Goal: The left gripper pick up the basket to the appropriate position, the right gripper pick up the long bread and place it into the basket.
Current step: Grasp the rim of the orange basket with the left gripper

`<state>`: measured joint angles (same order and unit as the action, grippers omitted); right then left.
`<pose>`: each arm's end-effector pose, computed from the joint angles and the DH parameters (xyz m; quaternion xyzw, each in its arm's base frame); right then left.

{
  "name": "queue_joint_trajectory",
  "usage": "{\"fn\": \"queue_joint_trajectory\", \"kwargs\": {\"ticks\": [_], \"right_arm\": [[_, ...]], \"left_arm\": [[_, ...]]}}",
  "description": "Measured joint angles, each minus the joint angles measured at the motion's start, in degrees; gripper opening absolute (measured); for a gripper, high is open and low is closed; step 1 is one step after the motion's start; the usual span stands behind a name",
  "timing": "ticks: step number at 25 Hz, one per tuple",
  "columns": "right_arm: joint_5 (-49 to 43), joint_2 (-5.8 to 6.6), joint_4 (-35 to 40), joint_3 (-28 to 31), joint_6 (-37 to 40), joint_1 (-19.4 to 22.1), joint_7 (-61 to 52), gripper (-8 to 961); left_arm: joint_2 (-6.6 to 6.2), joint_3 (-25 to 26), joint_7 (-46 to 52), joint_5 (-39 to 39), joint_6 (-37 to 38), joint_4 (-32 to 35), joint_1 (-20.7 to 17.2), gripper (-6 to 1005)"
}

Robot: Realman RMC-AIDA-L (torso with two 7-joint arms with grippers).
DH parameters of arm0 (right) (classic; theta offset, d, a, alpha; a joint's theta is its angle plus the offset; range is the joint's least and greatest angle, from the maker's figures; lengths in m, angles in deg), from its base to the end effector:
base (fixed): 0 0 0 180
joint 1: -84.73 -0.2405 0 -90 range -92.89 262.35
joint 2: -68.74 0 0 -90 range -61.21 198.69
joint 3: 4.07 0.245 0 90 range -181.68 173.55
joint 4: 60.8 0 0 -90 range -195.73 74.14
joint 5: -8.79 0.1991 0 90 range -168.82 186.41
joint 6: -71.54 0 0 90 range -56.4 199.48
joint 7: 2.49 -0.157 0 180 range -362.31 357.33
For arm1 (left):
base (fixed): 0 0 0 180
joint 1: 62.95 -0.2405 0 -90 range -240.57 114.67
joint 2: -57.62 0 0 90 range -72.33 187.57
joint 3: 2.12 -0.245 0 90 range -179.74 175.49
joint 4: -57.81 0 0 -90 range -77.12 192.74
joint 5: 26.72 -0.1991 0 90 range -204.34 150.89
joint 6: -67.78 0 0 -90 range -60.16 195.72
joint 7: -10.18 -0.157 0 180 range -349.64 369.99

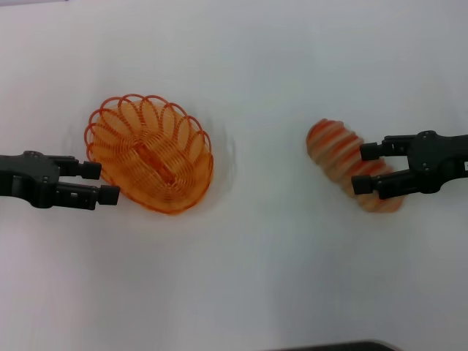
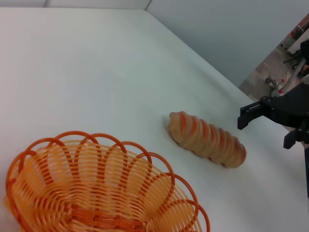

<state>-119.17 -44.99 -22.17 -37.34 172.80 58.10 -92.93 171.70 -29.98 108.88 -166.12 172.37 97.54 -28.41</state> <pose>0.2888 0.2775 0.0280 -0.9249 0.3330 0.1762 0.0517 -0.2673 0.2976 0.0289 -0.9227 -0.3637 -0.1276 0.0068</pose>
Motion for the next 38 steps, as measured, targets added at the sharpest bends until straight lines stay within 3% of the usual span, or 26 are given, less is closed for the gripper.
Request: {"fn": "queue_joint_trajectory", "kwargs": {"ticks": [18, 26, 31, 38], "right_arm": [[0.0, 0.0, -0.04, -0.03, -0.34, -0.57, 0.0, 945], [0.0, 0.0, -0.04, -0.04, -0.66, -0.62, 0.59, 946], [0.0, -0.13, -0.57, -0.19, -1.99, -0.62, 1.81, 946], [0.0, -0.18, -0.79, -0.21, -3.16, -0.68, 1.6, 946]], "left_arm": [[0.06, 0.22, 1.63, 0.34, 0.25, -0.18, 0.57, 874], [-1.48, -0.56, 12.96, 0.01, -0.56, 0.48, 7.51, 874], [-2.56, -6.01, 18.78, -0.02, -7.08, 1.24, 12.49, 873], [-2.62, -17.68, 27.28, -3.43, -15.58, 5.3, 17.53, 873]]}}
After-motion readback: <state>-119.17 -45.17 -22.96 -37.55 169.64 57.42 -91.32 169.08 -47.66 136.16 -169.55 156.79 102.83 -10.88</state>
